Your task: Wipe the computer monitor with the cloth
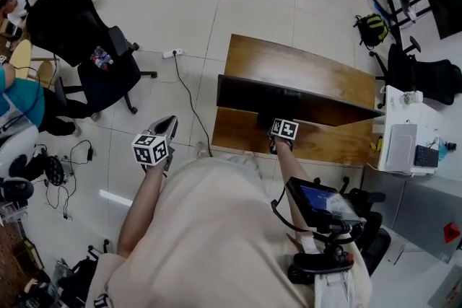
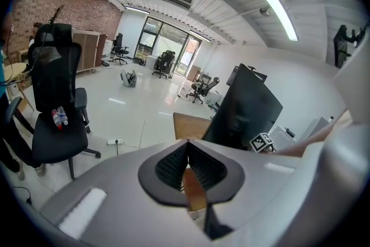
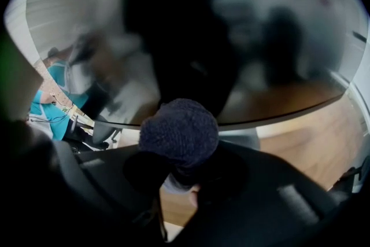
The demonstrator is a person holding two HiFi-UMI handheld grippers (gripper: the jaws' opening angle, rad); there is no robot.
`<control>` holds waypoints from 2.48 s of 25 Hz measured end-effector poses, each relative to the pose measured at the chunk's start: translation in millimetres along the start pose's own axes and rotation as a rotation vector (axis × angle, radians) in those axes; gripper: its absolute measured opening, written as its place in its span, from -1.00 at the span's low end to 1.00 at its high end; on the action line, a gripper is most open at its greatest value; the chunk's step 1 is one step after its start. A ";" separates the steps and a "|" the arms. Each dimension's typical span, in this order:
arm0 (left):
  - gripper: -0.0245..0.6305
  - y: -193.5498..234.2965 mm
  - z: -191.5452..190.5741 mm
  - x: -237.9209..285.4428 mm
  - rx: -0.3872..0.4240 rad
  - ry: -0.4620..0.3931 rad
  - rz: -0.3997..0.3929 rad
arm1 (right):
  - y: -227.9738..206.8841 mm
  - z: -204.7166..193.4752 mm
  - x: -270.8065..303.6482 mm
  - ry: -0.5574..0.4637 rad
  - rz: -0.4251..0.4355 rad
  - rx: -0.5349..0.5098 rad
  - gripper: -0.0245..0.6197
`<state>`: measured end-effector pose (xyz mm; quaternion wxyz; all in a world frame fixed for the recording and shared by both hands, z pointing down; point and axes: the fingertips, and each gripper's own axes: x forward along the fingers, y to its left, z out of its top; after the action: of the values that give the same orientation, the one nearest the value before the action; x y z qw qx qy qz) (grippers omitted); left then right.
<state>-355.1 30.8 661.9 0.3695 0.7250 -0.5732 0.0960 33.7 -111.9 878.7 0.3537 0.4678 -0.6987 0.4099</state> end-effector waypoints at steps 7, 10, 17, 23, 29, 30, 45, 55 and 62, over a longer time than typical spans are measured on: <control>-0.97 23.5 2.5 -12.5 0.015 0.011 -0.011 | 48.7 -1.4 12.6 -0.004 0.031 -0.016 -0.59; -0.97 30.8 2.8 -17.0 0.024 0.015 -0.014 | 69.5 -2.3 17.7 -0.005 0.050 -0.028 -0.59; -0.97 55.7 3.9 -31.7 0.021 0.014 -0.011 | 121.7 -2.1 31.6 -0.002 0.093 -0.062 -0.59; -0.97 73.1 2.2 -45.6 0.019 0.004 -0.005 | 162.4 -4.0 40.5 0.007 0.124 -0.102 -0.59; -0.97 88.1 -0.5 -55.0 0.017 -0.001 -0.001 | 204.0 -3.4 52.2 0.010 0.156 -0.132 -0.58; -0.97 90.0 -1.3 -56.4 0.015 -0.001 -0.002 | 210.1 -3.4 54.3 0.012 0.160 -0.134 -0.58; -0.97 92.0 -11.6 -60.6 -0.019 -0.030 -0.008 | 257.6 10.6 40.0 -0.013 0.260 -0.128 -0.58; -0.97 64.3 -15.5 -43.4 0.007 -0.019 -0.061 | 279.6 50.7 -14.7 -0.124 0.380 -0.066 -0.58; -0.97 51.4 -19.2 -39.7 0.013 -0.014 -0.086 | 299.3 81.0 -55.1 -0.165 0.449 -0.005 -0.58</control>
<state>-408.9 69.8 675.1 0.3647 0.7520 -0.5434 0.0785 -240.5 -97.3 724.4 0.1965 0.3316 -0.8127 0.4371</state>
